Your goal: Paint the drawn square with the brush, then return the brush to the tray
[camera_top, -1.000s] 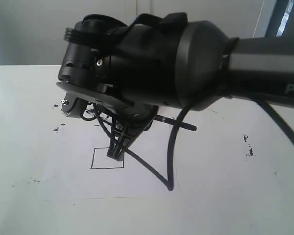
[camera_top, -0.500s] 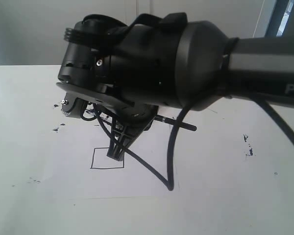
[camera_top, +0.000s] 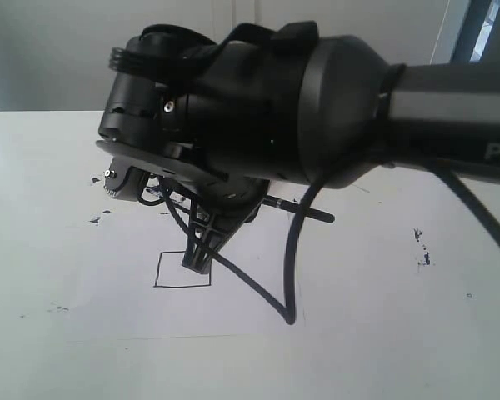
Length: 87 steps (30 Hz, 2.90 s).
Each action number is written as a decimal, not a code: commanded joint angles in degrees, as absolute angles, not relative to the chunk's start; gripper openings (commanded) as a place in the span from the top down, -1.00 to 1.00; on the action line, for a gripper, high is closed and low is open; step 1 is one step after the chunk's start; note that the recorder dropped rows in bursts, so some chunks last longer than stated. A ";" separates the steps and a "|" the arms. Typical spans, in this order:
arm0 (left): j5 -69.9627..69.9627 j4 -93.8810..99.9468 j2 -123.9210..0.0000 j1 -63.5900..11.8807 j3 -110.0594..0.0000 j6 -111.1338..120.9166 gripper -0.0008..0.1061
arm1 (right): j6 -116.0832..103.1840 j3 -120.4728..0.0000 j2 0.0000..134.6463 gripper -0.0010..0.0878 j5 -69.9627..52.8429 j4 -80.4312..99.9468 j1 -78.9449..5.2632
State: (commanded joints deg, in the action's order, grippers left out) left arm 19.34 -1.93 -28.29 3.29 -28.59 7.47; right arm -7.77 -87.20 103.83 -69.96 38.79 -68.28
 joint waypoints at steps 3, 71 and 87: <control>27.35 -2.76 -33.57 3.29 -32.94 -1.06 0.99 | -7.77 -87.20 103.83 0.98 -69.96 38.79 -68.28; 42.70 -31.49 -58.66 3.29 -35.55 -34.50 -0.96 | -1.26 -87.20 103.83 0.98 -69.96 37.76 -69.06; 29.93 -24.65 -73.57 -13.63 -41.61 -42.05 -0.96 | 5.92 -87.20 102.79 0.98 -69.96 35.30 -67.90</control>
State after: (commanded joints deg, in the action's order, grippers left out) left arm 29.93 -24.65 -73.57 -13.63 -41.61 -42.05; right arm 5.92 -87.20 102.79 -69.96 35.30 -67.90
